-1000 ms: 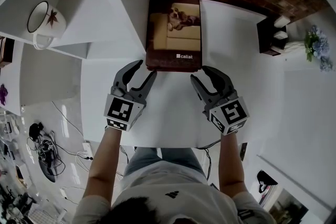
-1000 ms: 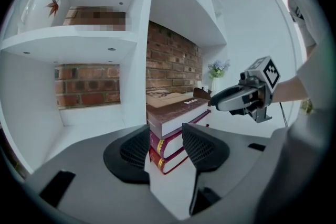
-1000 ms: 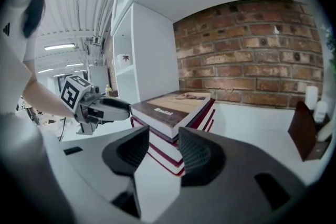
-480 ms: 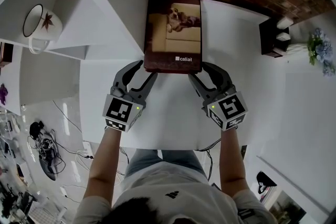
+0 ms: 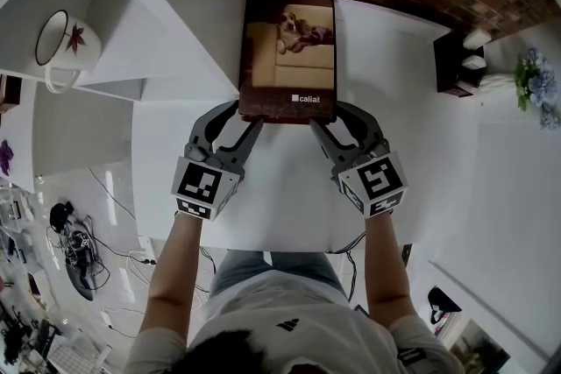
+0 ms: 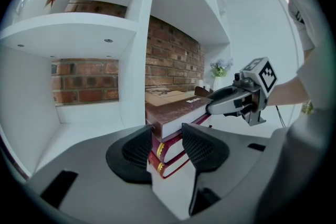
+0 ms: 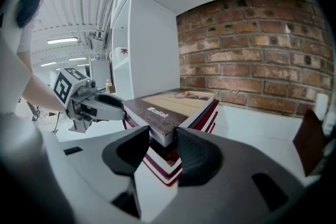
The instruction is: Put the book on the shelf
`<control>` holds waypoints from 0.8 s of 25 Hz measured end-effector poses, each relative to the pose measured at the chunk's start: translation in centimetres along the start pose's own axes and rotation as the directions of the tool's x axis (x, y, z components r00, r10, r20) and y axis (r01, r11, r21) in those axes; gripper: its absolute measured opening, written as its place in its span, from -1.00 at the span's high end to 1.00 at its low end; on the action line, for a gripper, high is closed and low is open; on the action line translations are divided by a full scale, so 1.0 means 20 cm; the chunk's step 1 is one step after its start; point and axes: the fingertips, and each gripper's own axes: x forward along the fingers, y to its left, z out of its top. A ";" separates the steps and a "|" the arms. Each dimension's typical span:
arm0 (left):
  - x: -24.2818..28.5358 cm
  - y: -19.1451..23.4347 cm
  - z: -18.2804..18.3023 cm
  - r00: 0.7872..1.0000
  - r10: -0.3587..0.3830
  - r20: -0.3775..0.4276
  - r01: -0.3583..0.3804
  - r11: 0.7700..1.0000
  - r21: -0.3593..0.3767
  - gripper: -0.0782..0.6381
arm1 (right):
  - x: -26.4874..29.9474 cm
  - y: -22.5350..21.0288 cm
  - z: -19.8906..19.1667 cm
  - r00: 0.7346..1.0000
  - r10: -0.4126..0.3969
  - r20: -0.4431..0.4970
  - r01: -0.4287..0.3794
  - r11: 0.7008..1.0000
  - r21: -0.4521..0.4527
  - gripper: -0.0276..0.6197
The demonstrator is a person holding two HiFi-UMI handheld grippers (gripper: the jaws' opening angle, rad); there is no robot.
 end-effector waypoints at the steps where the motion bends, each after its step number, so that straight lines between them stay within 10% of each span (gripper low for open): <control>1: 0.00 0.01 0.00 1.000 0.006 -0.001 -0.006 1.000 0.002 0.29 | 0.00 0.00 0.00 1.000 -0.006 -0.001 0.006 1.000 -0.010 0.41; 20: -0.16 -0.14 0.08 0.999 -0.035 0.040 0.033 0.997 0.065 0.39 | -0.23 0.12 0.06 0.993 -0.108 0.051 0.111 0.992 -0.061 0.48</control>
